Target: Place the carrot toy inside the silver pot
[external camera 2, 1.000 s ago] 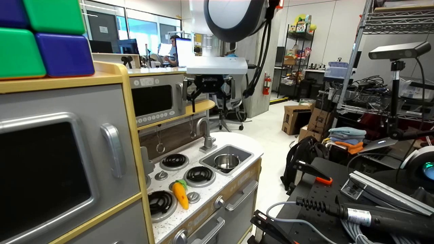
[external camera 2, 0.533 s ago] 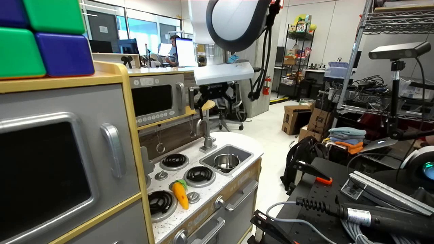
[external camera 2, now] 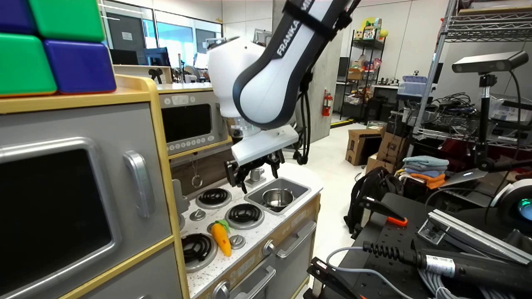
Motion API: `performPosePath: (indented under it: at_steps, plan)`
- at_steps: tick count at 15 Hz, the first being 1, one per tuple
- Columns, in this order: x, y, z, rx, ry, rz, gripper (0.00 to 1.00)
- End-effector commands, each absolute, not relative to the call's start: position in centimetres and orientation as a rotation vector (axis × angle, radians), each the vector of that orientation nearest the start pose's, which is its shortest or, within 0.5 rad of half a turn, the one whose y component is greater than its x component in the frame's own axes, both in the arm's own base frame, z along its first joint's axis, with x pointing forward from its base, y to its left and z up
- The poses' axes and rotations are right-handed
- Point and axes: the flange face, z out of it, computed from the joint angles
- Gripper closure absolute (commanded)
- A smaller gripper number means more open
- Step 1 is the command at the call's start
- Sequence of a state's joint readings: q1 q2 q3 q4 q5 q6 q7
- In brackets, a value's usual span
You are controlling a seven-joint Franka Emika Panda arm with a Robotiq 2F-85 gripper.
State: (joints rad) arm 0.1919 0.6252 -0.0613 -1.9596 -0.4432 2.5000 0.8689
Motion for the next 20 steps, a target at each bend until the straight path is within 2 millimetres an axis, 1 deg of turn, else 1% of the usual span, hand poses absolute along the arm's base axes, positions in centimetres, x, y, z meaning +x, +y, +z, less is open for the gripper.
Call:
performPosePath:
  at_steps: [1, 4, 6, 7, 9, 14, 20]
  plan:
    - [62.0, 8.5, 9.1, -3.237, 0.75, -0.213, 0.0]
    - [63.0, 8.4, 6.3, -3.05, 0.851, -0.272, 0.0]
    - [63.5, 8.5, 5.5, -2.938, 0.888, -0.341, 0.0]
    - [62.3, 8.5, 6.1, -3.03, 0.866, -0.281, 0.0]
    - [62.7, 8.5, 5.4, -2.983, 0.885, -0.316, 0.0]
    - [63.3, 8.7, 5.0, -2.974, 0.895, -0.32, 0.0]
    - [64.6, 10.1, 3.6, -2.975, 0.914, -0.325, 0.0]
